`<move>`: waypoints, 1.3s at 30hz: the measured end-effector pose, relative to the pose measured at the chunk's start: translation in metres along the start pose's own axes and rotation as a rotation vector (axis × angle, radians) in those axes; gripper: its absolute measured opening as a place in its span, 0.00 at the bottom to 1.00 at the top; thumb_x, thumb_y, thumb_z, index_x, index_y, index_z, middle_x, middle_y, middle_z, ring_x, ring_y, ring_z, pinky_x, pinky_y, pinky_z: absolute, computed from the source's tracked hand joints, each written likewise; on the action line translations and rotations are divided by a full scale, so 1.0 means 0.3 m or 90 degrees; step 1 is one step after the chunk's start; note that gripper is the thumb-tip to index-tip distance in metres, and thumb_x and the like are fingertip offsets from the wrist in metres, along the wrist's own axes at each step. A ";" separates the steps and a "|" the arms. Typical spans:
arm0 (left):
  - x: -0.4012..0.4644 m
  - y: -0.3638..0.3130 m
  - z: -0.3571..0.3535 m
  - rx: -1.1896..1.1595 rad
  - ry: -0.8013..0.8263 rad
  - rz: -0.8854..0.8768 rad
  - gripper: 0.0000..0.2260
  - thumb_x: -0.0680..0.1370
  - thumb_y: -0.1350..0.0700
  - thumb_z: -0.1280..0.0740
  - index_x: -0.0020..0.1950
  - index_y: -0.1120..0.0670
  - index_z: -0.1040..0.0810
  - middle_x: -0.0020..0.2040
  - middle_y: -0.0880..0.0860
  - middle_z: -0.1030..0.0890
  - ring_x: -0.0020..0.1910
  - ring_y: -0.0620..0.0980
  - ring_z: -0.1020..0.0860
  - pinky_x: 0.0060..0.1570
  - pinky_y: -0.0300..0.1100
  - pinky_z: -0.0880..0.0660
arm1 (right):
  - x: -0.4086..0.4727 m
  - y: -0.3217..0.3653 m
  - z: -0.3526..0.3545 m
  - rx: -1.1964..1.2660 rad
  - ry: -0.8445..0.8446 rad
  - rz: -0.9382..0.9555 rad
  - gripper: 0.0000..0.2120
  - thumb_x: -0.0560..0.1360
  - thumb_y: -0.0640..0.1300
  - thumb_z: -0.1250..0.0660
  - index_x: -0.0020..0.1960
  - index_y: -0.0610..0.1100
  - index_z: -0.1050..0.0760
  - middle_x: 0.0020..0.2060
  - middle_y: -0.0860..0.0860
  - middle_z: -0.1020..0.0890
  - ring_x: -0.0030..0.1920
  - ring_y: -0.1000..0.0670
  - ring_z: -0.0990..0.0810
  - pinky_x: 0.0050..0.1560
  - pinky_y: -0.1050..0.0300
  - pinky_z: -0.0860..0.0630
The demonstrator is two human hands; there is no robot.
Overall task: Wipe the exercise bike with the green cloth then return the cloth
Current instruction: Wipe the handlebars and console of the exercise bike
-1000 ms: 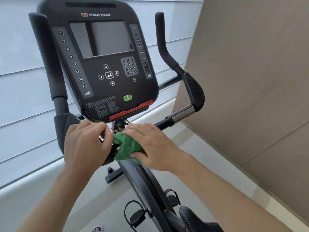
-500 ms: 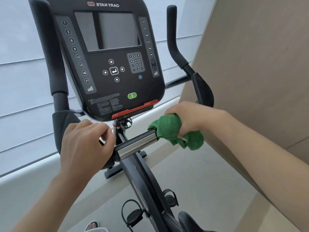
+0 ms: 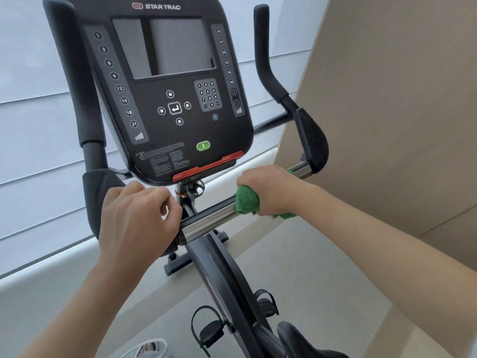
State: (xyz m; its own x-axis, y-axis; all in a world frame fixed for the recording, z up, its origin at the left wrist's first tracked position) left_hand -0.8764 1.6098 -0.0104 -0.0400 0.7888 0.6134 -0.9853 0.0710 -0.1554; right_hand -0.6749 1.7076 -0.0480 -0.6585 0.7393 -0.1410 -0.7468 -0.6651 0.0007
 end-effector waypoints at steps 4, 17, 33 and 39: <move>-0.004 0.000 0.004 0.003 0.000 -0.007 0.15 0.78 0.51 0.39 0.31 0.49 0.28 0.27 0.45 0.27 0.34 0.51 0.30 0.46 0.48 0.33 | -0.013 0.083 -0.003 0.101 -0.033 0.040 0.23 0.64 0.44 0.19 0.53 0.51 0.27 0.46 0.55 0.23 0.45 0.50 0.23 0.43 0.56 0.29; -0.007 -0.004 0.016 -0.012 -0.003 -0.007 0.15 0.78 0.51 0.38 0.31 0.48 0.33 0.26 0.45 0.30 0.34 0.50 0.33 0.47 0.49 0.32 | -0.018 0.073 0.028 -0.022 -0.183 -0.003 0.11 0.66 0.43 0.25 0.45 0.48 0.25 0.36 0.55 0.23 0.36 0.48 0.24 0.38 0.52 0.21; -0.005 -0.011 0.023 -0.004 0.015 -0.017 0.16 0.78 0.51 0.39 0.30 0.49 0.31 0.26 0.43 0.31 0.34 0.49 0.33 0.45 0.45 0.35 | 0.045 0.034 -0.020 0.022 0.057 -0.066 0.15 0.63 0.45 0.22 0.46 0.53 0.23 0.39 0.57 0.21 0.40 0.51 0.20 0.40 0.54 0.20; -0.004 -0.014 0.027 -0.007 0.027 -0.018 0.15 0.77 0.54 0.34 0.30 0.49 0.31 0.27 0.43 0.34 0.34 0.49 0.32 0.45 0.43 0.41 | -0.100 0.109 0.021 0.018 -0.396 -0.031 0.16 0.63 0.36 0.23 0.49 0.42 0.22 0.41 0.48 0.20 0.39 0.45 0.23 0.41 0.49 0.23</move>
State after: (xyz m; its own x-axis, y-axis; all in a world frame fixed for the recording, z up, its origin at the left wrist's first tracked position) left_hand -0.8736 1.6036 -0.0041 -0.0043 0.8111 0.5849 -0.9841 0.1005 -0.1465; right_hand -0.6802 1.6643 -0.0374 -0.5485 0.6972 0.4616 -0.7734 -0.6328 0.0368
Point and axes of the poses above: each hand's wrist, its own x-axis towards the middle knuckle, its own z-axis out of the back of the hand, y = z × x, the point moved 10 cm from there along x, towards the middle knuckle
